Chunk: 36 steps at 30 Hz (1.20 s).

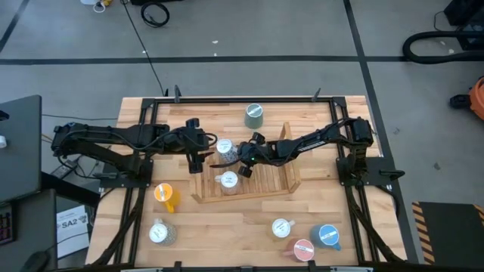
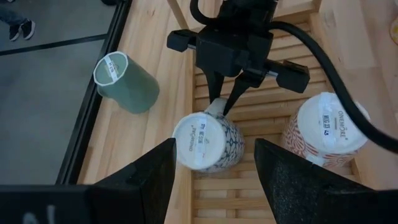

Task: Place coffee mugs
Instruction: Put the blue patterned mug on the shelf, then put the green mug on the shelf

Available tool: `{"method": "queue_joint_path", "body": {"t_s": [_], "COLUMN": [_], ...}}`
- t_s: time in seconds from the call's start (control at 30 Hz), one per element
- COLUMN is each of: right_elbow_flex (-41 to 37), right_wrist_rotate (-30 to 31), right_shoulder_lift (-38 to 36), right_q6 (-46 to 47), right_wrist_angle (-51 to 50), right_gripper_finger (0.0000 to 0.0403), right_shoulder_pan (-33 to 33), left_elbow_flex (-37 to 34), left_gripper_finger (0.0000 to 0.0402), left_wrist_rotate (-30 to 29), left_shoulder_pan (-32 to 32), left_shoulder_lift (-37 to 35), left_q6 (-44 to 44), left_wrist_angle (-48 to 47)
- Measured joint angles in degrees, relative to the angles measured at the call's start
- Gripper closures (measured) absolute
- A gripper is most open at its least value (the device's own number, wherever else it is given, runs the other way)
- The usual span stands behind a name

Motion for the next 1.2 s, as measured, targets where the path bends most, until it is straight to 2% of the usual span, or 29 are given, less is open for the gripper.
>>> {"method": "queue_joint_path", "body": {"t_s": [0.4, 0.83, 1.03, 1.2], "right_elbow_flex": [0.00, 0.00, 0.00, 0.00], "right_wrist_rotate": [0.26, 0.26, -0.02, -0.02], "right_shoulder_lift": [0.00, 0.00, -0.36, -4.45], "right_q6": [0.00, 0.02, 0.02, 0.02], "right_wrist_angle": [0.07, 0.15, 0.08, -2.35], "right_gripper_finger": [0.0292, 0.0191, 0.0186, 0.0187], "right_shoulder_pan": [-0.06, -0.04, -0.01, 0.07], "left_elbow_flex": [0.00, 0.00, 0.00, 0.00], "left_gripper_finger": [0.0180, 0.0180, 0.0180, 0.0180], "left_wrist_rotate": [0.00, 0.02, 0.01, 0.02], "left_shoulder_pan": [0.01, -0.01, 0.00, 0.00], "left_shoulder_lift": [0.00, 0.00, 0.00, 0.00], "left_q6": [0.00, 0.00, 0.00, 0.00], "left_wrist_angle": [0.00, 0.00, 0.02, 0.26]}}
